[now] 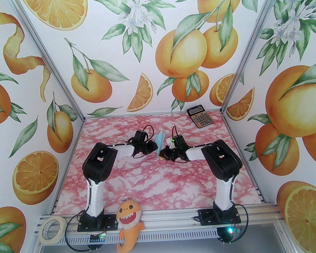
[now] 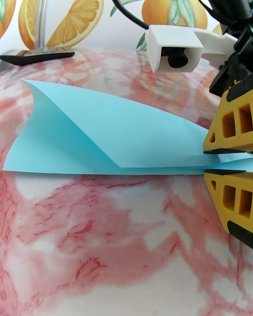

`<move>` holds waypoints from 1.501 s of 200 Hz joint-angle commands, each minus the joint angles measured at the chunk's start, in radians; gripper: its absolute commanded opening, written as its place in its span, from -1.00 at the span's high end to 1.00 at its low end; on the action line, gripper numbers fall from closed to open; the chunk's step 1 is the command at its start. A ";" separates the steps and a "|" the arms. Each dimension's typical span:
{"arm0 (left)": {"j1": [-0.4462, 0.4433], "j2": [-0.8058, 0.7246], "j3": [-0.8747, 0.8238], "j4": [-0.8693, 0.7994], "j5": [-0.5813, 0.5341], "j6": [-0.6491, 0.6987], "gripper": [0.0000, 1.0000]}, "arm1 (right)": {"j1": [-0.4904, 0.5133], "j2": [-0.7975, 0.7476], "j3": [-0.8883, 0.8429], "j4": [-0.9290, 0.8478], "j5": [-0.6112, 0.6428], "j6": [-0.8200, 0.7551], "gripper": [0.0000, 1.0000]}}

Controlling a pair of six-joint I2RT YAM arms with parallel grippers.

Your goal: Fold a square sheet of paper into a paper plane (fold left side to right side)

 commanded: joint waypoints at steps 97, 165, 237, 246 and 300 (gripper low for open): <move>-0.025 0.045 0.020 0.005 0.018 -0.006 0.61 | 0.009 0.018 0.016 0.050 -0.026 0.024 0.89; -0.027 0.049 0.025 0.007 0.020 -0.008 0.61 | 0.017 0.034 0.036 0.046 -0.023 0.022 0.86; -0.027 0.048 0.024 0.006 0.021 -0.007 0.61 | 0.018 0.045 0.044 0.020 -0.004 0.007 0.85; -0.028 0.049 0.022 0.007 0.021 -0.007 0.61 | 0.017 0.049 0.044 0.021 -0.004 0.007 0.85; -0.028 0.048 0.021 0.010 0.023 -0.007 0.62 | 0.020 0.062 0.048 0.028 0.000 0.009 0.82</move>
